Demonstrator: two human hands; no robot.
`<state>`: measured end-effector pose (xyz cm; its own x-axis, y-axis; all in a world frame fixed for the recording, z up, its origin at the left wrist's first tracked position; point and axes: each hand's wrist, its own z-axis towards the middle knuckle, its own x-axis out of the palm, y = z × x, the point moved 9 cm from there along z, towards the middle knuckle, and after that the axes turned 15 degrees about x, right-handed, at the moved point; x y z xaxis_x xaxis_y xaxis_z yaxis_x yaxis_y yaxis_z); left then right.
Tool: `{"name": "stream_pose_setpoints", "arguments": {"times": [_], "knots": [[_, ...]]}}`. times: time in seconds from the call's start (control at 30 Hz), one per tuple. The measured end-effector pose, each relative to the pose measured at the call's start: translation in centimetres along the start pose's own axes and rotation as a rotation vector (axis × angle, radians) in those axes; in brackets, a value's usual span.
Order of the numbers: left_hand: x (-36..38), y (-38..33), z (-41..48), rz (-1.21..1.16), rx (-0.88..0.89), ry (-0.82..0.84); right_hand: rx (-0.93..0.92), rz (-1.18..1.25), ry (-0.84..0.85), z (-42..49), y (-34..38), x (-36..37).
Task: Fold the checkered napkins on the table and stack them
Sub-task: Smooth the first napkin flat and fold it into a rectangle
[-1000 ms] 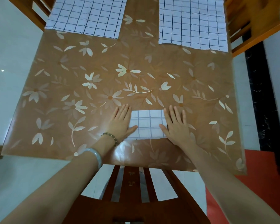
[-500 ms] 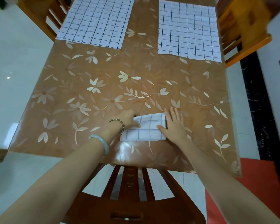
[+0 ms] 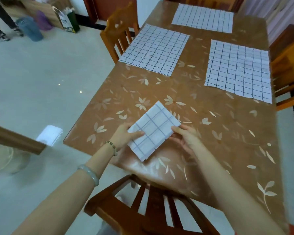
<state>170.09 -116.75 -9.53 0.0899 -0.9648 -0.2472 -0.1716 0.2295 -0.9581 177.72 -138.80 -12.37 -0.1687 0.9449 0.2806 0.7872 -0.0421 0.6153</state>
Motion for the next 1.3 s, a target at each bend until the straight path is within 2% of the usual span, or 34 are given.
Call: {"name": "stream_pose_setpoints", "arguments": {"times": [0.17, 0.27, 0.6, 0.73, 0.9, 1.1, 1.3], "knots": [[-6.9, 2.4, -1.2, -0.091, -0.021, -0.125, 0.052, -0.069, 0.059, 1.6, -2.0, 9.0], [-11.4, 4.1, -1.8, -0.119, -0.05, -0.195, 0.053, -0.115, 0.022, 2.7, -3.3, 14.0], [-26.5, 12.6, -2.2, 0.007, -0.222, -0.255, 0.085, -0.249, -0.095, 8.9, -6.1, 26.5], [-28.9, 16.2, -1.8, 0.052, -0.295, -0.182, 0.104, -0.355, -0.145, 11.5, -7.3, 28.7], [-29.5, 18.8, -1.4, 0.254, -0.342, -0.093, 0.11, -0.491, -0.246, 13.5, -8.1, 29.3], [-29.8, 19.0, -0.4, 0.428, -0.322, -0.047, 0.138, -0.612, -0.361, 14.5, -9.0, 28.7], [-30.0, 19.2, -0.3, 0.512, -0.331, -0.043, 0.082, -0.68, -0.414, 14.5, -8.6, 28.9]]}}
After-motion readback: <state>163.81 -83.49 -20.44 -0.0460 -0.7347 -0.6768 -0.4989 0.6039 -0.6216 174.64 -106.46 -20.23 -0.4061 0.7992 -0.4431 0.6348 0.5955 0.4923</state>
